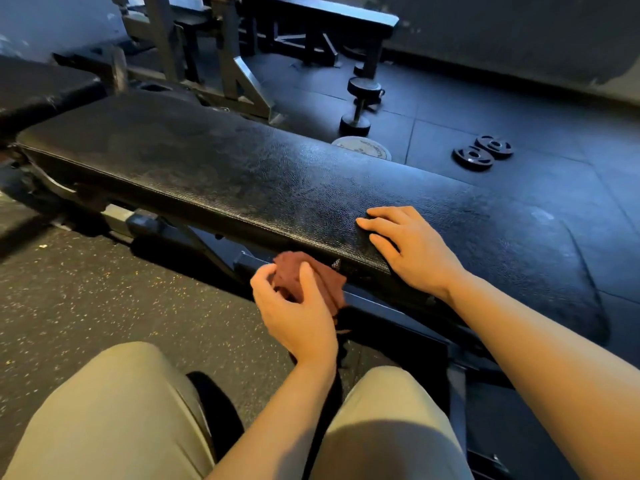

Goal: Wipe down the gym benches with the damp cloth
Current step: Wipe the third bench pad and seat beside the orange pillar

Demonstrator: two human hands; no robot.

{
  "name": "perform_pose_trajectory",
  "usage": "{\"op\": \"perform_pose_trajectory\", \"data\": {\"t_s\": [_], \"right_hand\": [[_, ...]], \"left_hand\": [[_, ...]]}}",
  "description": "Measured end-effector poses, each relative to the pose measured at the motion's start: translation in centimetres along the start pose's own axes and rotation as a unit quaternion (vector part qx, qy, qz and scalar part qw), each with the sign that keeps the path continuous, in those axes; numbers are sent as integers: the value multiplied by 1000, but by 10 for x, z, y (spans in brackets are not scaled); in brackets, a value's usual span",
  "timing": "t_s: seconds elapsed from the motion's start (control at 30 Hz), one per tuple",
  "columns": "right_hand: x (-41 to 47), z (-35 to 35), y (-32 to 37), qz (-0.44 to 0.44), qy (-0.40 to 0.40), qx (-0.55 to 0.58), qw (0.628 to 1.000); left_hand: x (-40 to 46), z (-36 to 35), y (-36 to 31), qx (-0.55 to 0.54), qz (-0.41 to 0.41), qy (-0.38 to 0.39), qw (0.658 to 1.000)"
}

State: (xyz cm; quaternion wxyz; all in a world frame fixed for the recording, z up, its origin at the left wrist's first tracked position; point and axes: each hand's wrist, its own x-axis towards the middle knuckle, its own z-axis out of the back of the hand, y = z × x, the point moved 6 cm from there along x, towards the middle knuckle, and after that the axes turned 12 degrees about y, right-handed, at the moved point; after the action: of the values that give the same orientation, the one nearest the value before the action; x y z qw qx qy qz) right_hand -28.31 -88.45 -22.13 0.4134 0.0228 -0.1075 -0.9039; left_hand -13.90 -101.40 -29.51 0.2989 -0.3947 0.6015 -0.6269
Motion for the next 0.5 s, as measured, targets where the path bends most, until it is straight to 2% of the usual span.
{"op": "perform_pose_trajectory", "data": {"t_s": [0.1,0.23,0.3,0.43,0.5], "right_hand": [[0,1,1,3,-13,-2,1000],[-1,2,3,1,-11,0,1000],[-2,3,3,-2,-12,4,1000],[-1,2,2,-1,-12,2,1000],[0,1,2,-2,-10,-1,1000]], "left_hand": [[2,-16,-9,-8,6,13,1000],[-34,-48,-14,-8,-14,144,989],[-40,-47,-9,-30,-1,165,986],[-13,-11,-2,-38,-5,30,999],[-1,-4,-5,-39,-3,8,999]]}}
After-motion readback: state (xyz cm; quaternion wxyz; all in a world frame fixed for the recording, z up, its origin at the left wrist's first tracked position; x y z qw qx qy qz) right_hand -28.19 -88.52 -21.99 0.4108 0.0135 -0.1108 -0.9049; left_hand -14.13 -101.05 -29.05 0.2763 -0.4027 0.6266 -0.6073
